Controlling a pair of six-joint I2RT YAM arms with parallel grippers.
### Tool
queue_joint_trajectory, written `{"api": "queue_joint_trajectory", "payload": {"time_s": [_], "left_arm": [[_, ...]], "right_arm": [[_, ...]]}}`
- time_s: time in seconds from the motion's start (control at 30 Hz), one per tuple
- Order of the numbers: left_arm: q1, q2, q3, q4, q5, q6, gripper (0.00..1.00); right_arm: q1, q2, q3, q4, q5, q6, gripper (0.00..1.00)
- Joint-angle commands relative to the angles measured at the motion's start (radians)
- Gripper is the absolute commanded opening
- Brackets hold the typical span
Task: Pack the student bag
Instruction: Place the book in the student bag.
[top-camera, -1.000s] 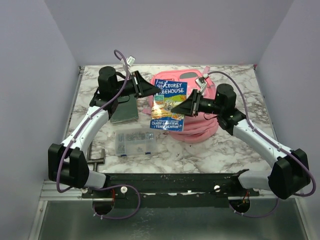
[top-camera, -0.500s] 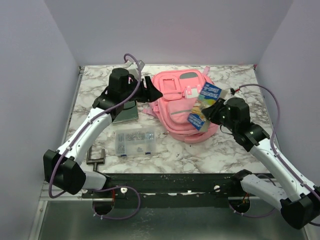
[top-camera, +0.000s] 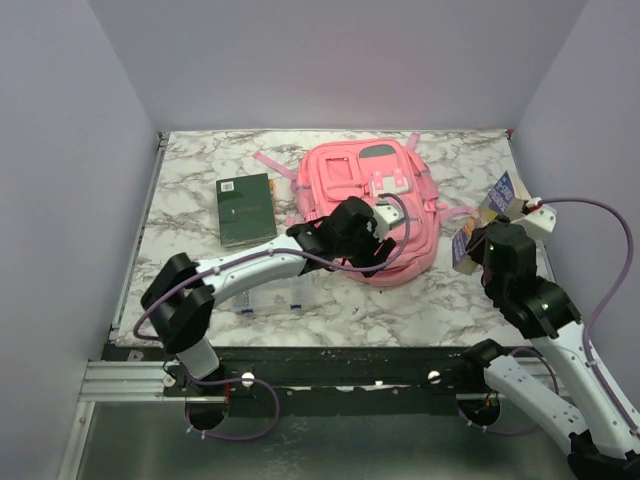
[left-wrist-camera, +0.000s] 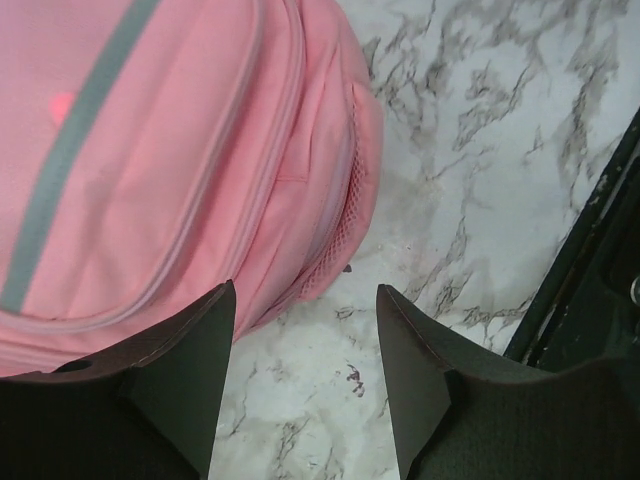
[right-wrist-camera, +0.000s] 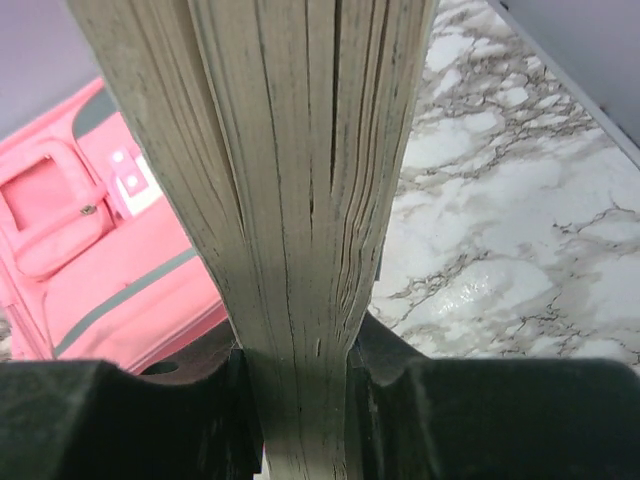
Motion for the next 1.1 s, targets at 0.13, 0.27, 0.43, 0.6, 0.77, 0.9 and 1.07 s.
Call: {"api": "queue_joint_trajectory", "payload": {"time_s": [0.13,0.27,0.43,0.6,0.77,0.9,1.07], "left_arm": [[-0.038,0.255,0.188,-0.053,-0.064,-0.015,0.6],[-0.044,0.314,0.232,-0.068,-0.103,-0.024,0.59],[-0.059,0.381,0.281,-0.098,-0.113,-0.029,0.58],[-0.063,0.403,0.292,-0.102,-0.064,-0.026,0.59],[-0.063,0.426,0.296,-0.108,-0.047,-0.02,0.57],[-0.063,0.448,0.312,-0.119,-0.074,-0.027,0.45],[-0.063,0.469,0.343,-0.141,-0.051,0.003,0.35]], "right_arm": [[0.007,-0.121,0.058,0.023,0.002,-0.038,0.0],[0.007,-0.135,0.053,0.01,-0.043,-0.025,0.0],[0.006,-0.152,0.053,-0.001,-0.077,-0.017,0.0],[0.007,-0.166,0.045,-0.009,-0.085,-0.007,0.0],[0.007,-0.168,0.042,-0.011,-0.096,-0.009,0.0],[0.007,-0.161,0.046,-0.026,-0.113,-0.01,0.0],[0.006,-0.155,0.037,-0.043,-0.117,0.012,0.0]]}}
